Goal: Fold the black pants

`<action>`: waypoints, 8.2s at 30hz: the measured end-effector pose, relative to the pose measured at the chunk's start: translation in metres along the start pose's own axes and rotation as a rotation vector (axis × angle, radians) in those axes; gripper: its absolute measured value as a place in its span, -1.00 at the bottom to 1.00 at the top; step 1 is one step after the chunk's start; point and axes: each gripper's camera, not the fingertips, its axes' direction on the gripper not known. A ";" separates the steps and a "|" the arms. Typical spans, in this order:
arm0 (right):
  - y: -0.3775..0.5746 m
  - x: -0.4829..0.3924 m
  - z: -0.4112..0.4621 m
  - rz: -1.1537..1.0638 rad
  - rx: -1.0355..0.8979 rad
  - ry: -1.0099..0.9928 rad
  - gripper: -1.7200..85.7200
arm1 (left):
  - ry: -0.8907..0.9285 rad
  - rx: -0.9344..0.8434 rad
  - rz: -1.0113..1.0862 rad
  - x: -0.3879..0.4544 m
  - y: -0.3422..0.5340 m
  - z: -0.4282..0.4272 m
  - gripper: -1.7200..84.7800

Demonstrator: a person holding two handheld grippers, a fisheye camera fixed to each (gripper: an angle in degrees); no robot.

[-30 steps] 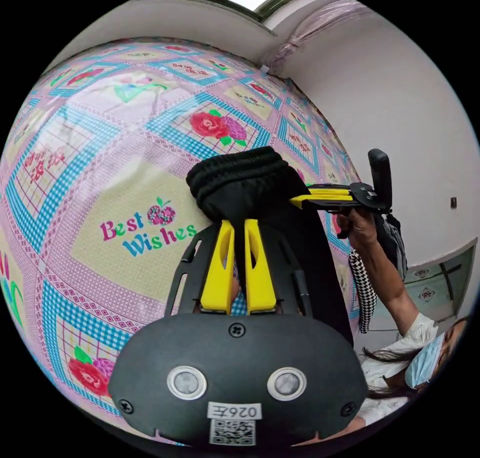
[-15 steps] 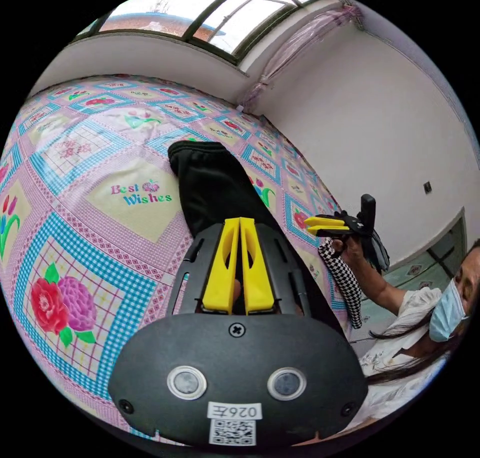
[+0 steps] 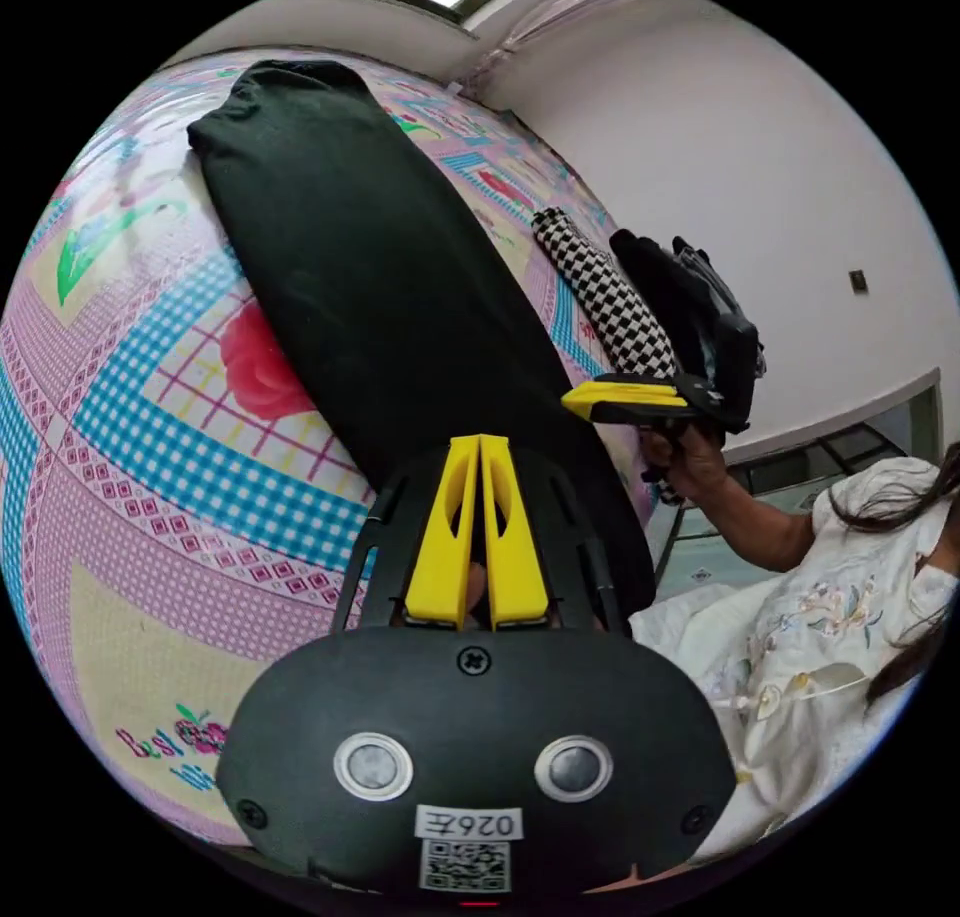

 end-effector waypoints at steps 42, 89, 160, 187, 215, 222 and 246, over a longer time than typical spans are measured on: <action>0.010 0.074 -0.244 0.484 0.173 -0.437 -0.77 | 0.394 0.305 -0.278 0.053 0.067 -0.217 -0.67; -0.114 0.122 -0.477 0.498 0.109 -0.795 -0.97 | 0.750 0.316 -0.278 0.005 0.076 -0.231 -0.89; -0.234 0.032 -0.189 -0.052 -0.141 -0.260 -0.98 | 0.644 0.085 -0.249 -0.158 -0.113 -0.136 -0.54; -0.086 0.022 -0.065 -0.040 0.064 0.021 -0.88 | -0.027 0.182 -0.117 -0.056 -0.074 -0.116 -0.80; -0.029 0.031 -0.145 -0.057 0.675 0.115 -0.97 | -0.163 0.271 -0.200 0.038 0.012 -0.215 -0.84; 0.097 -0.067 -0.271 -0.265 1.219 0.210 -0.99 | -0.423 0.822 0.280 0.202 0.030 -0.355 -0.98; 0.030 0.049 -0.009 -0.116 0.142 0.217 -0.72 | -0.405 0.201 0.020 0.064 -0.016 -0.150 -0.58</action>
